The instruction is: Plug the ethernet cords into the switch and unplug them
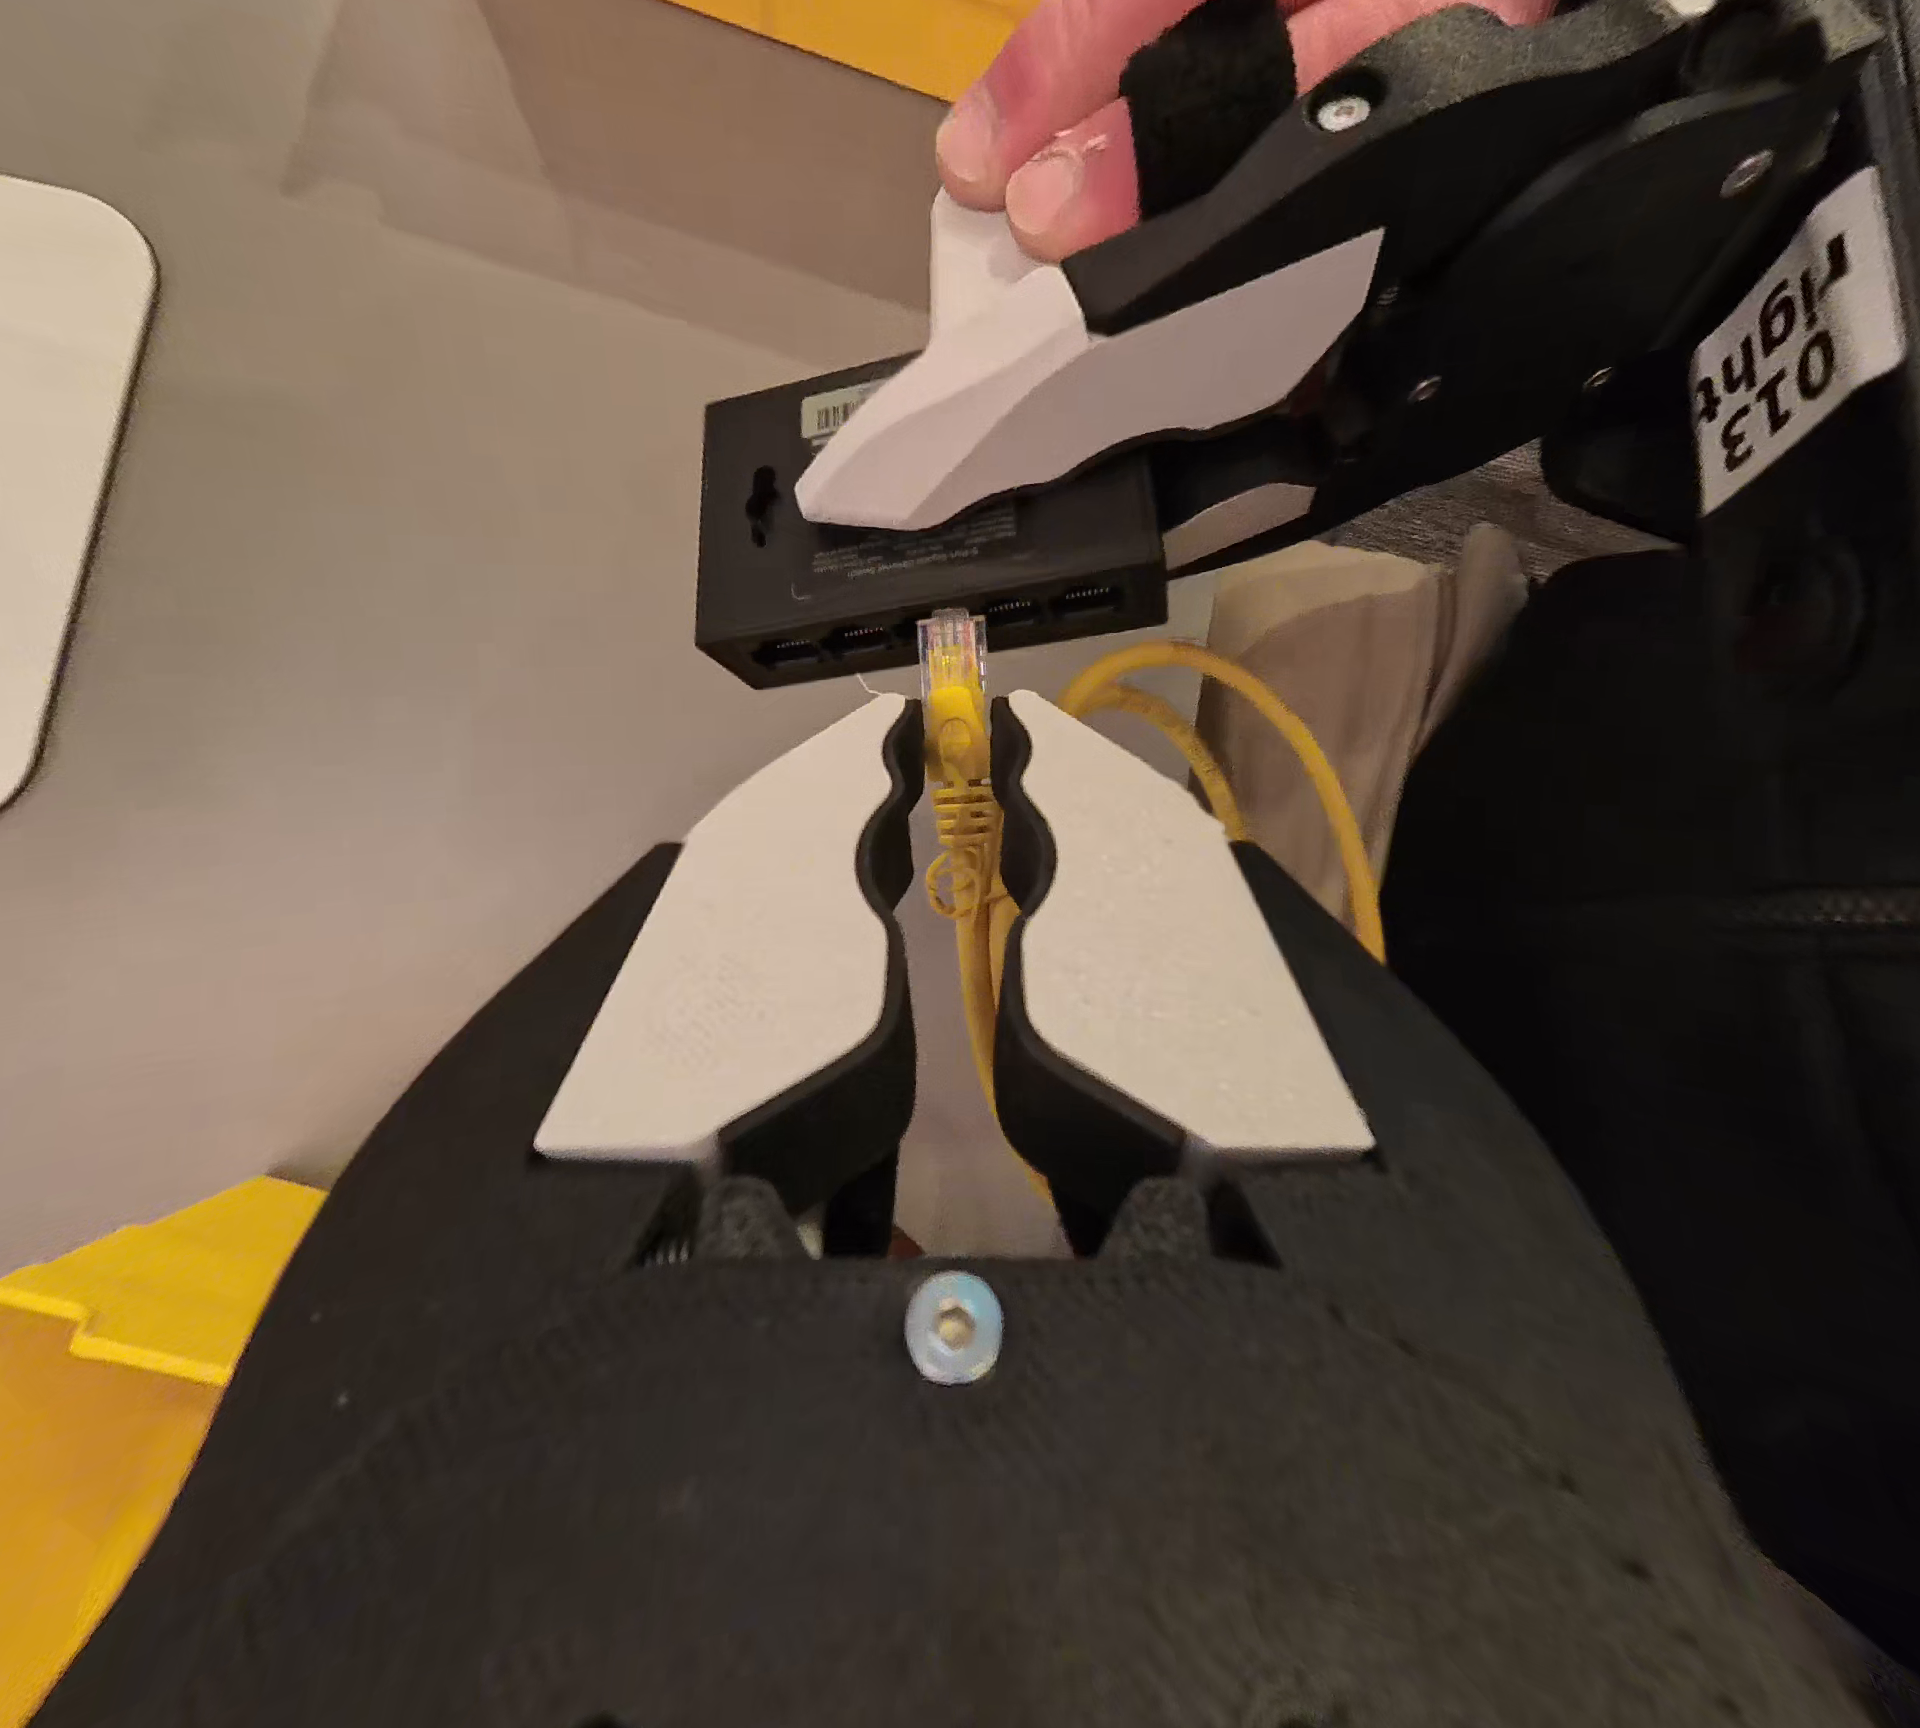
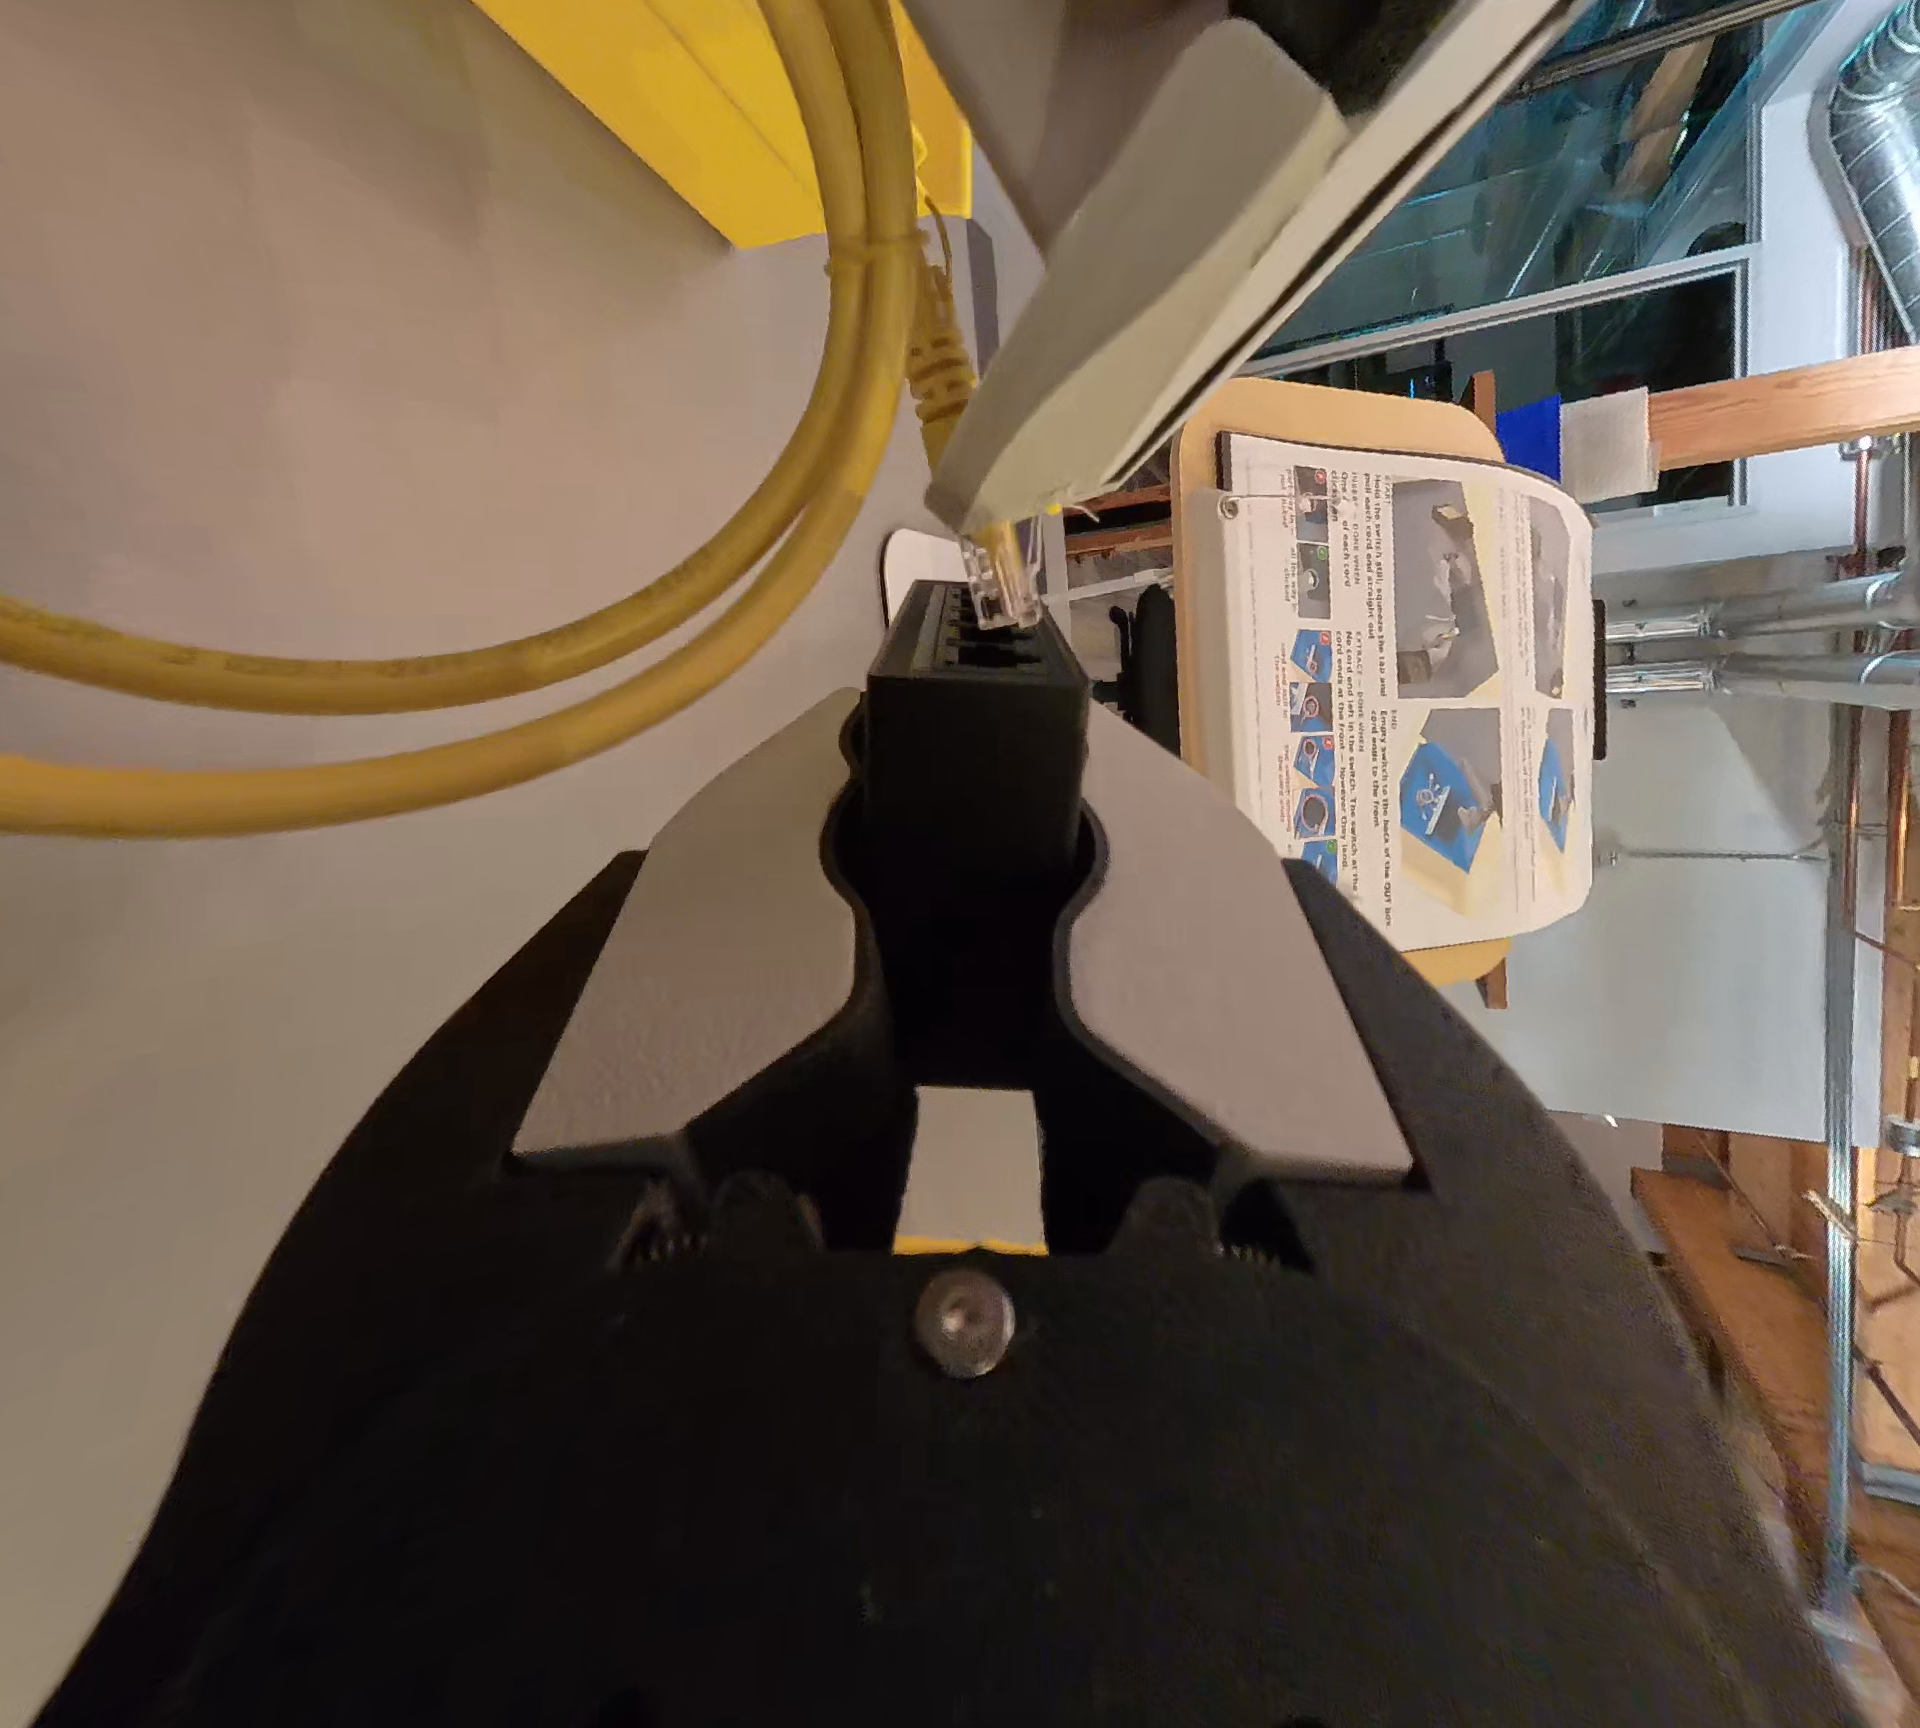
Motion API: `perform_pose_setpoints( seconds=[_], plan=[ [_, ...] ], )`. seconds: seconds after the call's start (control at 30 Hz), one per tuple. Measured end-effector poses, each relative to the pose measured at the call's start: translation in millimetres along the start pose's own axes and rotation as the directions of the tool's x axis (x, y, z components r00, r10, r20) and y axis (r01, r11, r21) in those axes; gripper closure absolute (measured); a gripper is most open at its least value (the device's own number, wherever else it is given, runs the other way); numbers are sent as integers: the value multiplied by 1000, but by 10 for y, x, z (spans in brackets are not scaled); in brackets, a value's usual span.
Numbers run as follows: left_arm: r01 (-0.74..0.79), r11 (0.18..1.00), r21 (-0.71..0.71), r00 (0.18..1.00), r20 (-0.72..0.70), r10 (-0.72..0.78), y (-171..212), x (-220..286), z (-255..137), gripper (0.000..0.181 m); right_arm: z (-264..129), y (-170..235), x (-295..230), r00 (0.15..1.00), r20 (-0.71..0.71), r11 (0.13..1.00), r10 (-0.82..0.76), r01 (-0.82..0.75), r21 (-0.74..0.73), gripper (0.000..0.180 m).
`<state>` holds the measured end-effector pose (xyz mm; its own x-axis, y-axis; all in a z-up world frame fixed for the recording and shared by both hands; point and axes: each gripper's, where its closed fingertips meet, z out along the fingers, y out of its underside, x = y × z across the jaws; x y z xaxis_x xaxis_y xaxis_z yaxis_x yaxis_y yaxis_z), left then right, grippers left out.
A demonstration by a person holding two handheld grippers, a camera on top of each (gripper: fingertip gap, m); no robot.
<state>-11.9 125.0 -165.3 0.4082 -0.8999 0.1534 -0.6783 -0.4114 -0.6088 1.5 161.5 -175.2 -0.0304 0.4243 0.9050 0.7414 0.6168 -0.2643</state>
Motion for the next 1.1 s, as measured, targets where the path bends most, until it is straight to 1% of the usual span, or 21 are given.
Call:
perform_pose_setpoints(
  seconds=[0.03,0.1,0.27,0.43,0.57,0.7,0.87,1.0,1.1],
  plan=[
    [16,1000,-4,1000,-19,-17,14,-1,11,169,5,-2,-11,1000,-1,1000,-5,5,0,151],
    [42,999,-27,998,-50,-44,58,-1,34,169,18,-10,-29,1000,-7,1000,-22,22,-1,151],
    [52,997,-62,996,-72,-57,81,4,13,169,23,-53,-28,999,-26,999,-35,35,7,151],
    [89,988,-124,980,-164,-109,157,27,35,169,11,-121,-31,994,-56,995,-96,97,12,151],
    [59,979,-193,981,-173,-93,213,45,51,169,22,-163,-64,993,-51,994,-107,109,26,151],
    [36,978,-208,981,-180,-75,200,61,10,169,9,-181,-50,994,-59,995,-93,96,42,151],
    [53,976,-210,979,-183,-93,200,19,-18,169,7,-190,-75,993,-56,993,-104,107,47,151],
    [32,962,-270,979,-184,-85,259,71,22,169,15,-198,-53,994,-63,995,-93,96,41,151],
    [50,959,-277,979,-177,-102,259,40,40,169,18,-197,-82,991,-58,992,-118,120,36,151]
  ],
)
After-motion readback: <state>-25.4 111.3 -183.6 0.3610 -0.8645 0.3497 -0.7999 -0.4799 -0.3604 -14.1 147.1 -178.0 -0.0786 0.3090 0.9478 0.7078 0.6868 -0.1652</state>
